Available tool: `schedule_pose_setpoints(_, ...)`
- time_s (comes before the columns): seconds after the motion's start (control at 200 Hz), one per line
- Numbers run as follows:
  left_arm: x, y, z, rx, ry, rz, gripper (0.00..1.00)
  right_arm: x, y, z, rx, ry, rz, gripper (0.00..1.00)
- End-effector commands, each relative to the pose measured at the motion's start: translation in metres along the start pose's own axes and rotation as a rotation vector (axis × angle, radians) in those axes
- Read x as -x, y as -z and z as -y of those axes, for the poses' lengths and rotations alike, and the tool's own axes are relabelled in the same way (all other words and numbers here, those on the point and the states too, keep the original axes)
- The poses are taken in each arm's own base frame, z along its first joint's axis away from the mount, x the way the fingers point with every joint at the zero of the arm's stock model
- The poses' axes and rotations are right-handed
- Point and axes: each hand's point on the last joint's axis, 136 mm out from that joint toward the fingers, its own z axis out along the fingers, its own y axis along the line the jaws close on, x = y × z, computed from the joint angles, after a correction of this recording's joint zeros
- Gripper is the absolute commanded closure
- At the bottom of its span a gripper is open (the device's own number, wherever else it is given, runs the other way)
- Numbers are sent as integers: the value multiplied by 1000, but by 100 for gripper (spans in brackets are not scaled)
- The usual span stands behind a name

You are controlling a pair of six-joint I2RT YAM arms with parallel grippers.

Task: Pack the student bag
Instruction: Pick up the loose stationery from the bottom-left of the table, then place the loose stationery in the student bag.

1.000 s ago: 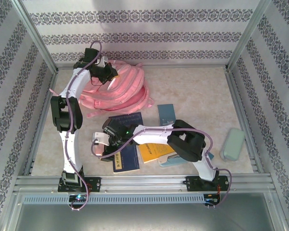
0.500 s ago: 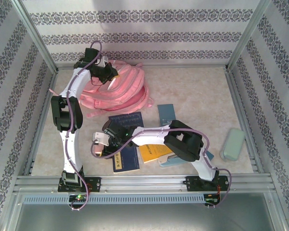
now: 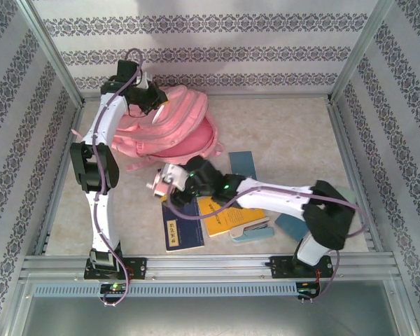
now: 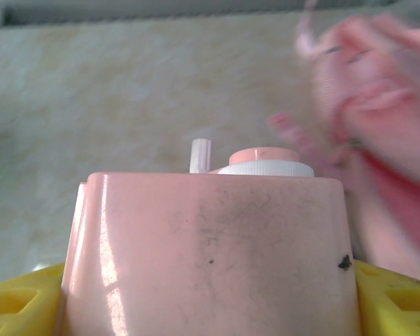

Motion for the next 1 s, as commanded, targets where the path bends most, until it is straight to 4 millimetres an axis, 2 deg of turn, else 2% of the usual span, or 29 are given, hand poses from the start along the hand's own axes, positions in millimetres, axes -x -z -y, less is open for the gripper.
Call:
schedule_pose_setpoints(0.0, 10, 56, 54, -92, -100, 67, 100, 11, 30, 50, -168, -63, 86, 45)
schedule_pose_setpoints(0.075, 2, 58, 66, -115, -135, 44, 100, 10, 45, 79, -246, -88, 101, 45)
schedule_pose_setpoints(0.17, -3, 62, 77, -144, -154, 20, 100, 7, 56, 108, -308, -113, 108, 45)
schedule_pose_setpoints(0.295, -10, 70, 97, -221, -185, -8, 100, 0, 64, 140, -365, -156, 128, 46)
schedule_pose_setpoints(0.46, -17, 79, 110, -270, -229, -22, 100, -14, 73, 185, -434, -215, 146, 46)
schedule_pose_setpoints(0.53, -24, 80, 116, -300, -248, -42, 100, -16, 70, 202, -434, -239, 138, 46)
schedule_pose_setpoints(0.625, -30, 79, 122, -326, -267, -58, 100, -11, 55, 215, -403, -230, 122, 46)
schedule_pose_setpoints(0.764, -40, 81, 139, -391, -283, -88, 100, -3, 19, 223, -326, -247, 109, 45)
schedule_pose_setpoints(0.899, -45, 85, 154, -445, -290, -99, 100, 8, -26, 222, -268, -226, 112, 43)
schedule_pose_setpoints(0.944, -45, 87, 158, -456, -291, -99, 100, 11, -45, 220, -250, -223, 107, 38)
schedule_pose_setpoints(0.994, -46, 88, 161, -467, -292, -98, 100, 14, -63, 221, -256, -229, 114, 22)
